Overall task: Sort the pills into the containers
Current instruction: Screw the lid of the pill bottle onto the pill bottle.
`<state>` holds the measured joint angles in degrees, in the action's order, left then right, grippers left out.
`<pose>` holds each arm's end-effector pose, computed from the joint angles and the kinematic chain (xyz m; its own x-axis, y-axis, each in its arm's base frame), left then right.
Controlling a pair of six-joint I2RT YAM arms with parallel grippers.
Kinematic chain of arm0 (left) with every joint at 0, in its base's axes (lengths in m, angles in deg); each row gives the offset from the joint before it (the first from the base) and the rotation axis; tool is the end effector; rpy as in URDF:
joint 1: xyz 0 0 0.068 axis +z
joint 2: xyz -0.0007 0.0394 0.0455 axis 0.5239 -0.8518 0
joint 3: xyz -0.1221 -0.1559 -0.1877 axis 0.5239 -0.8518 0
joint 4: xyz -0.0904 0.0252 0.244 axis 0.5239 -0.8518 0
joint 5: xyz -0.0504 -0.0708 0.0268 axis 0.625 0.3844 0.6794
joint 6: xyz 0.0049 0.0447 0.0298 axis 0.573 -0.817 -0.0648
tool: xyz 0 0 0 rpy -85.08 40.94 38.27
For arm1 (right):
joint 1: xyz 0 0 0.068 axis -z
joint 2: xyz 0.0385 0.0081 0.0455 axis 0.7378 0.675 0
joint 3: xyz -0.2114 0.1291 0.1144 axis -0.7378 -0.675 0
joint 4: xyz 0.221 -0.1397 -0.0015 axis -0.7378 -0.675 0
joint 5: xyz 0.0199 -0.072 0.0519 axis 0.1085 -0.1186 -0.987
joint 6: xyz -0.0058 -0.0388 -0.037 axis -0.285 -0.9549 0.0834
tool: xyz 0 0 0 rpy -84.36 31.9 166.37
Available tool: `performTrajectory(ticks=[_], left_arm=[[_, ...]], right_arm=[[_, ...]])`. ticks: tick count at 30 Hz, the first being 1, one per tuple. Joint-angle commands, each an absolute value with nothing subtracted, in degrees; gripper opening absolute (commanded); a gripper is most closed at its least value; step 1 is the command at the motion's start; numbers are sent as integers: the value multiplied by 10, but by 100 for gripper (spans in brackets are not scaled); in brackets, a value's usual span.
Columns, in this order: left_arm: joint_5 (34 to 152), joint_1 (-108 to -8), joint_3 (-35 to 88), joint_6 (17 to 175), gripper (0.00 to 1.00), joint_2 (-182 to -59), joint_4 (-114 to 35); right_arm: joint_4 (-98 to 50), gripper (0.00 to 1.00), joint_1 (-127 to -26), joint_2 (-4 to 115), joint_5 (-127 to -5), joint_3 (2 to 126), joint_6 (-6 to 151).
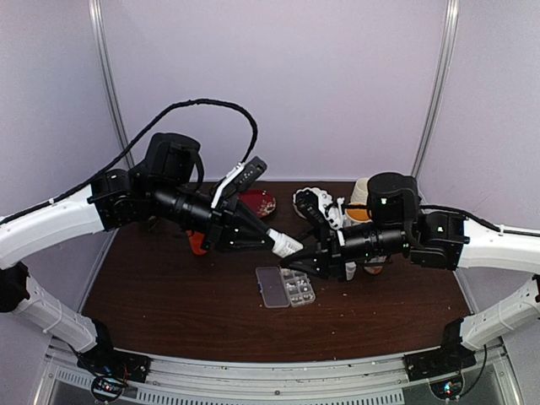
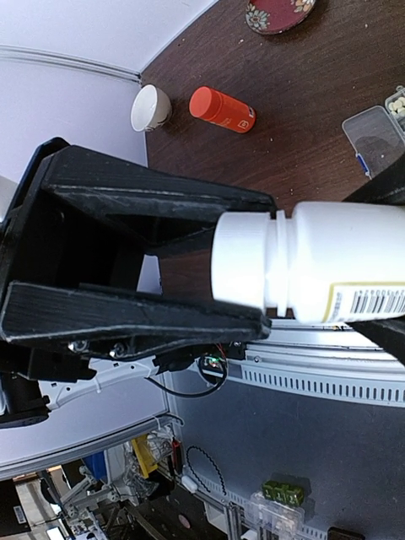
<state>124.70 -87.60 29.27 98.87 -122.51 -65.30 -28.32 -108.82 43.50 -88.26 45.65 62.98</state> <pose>0.1489 -0.2616 0.3768 -0.4816 0.3603 -0.7989 0.8646 0.0463 -0.5003 0.1187 0.2528 0.3377 -0.0893 -0.2551 -0.9628 -0.9955 -0.0081 0.0945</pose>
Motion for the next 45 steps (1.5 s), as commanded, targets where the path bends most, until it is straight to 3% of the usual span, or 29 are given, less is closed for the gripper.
performTrajectory(ticks=[1, 7, 18, 22, 28, 34, 45], left_arm=[[1228, -878, 332, 1007, 0, -1236, -670], [1197, -878, 367, 1098, 0, -1256, -708], [1164, -899, 311, 1304, 0, -1254, -623], [1171, -900, 294, 1335, 0, -1258, -590], [1217, -903, 319, 1233, 0, -1276, -607], [1244, -926, 339, 1020, 0, -1295, -645], [1247, -940, 319, 553, 0, -1279, -679]], right_arm=[[-319, 0, -1096, 440, -837, 486, 600], [-347, 0, -1116, 450, -732, 509, 533], [-282, 0, -1170, 447, -535, 507, 446], [-251, 0, -1182, 436, -514, 489, 433], [-307, 0, -1146, 444, -721, 519, 508], [-306, 0, -1104, 446, -912, 530, 596], [-257, 0, -1072, 441, -1063, 509, 737]])
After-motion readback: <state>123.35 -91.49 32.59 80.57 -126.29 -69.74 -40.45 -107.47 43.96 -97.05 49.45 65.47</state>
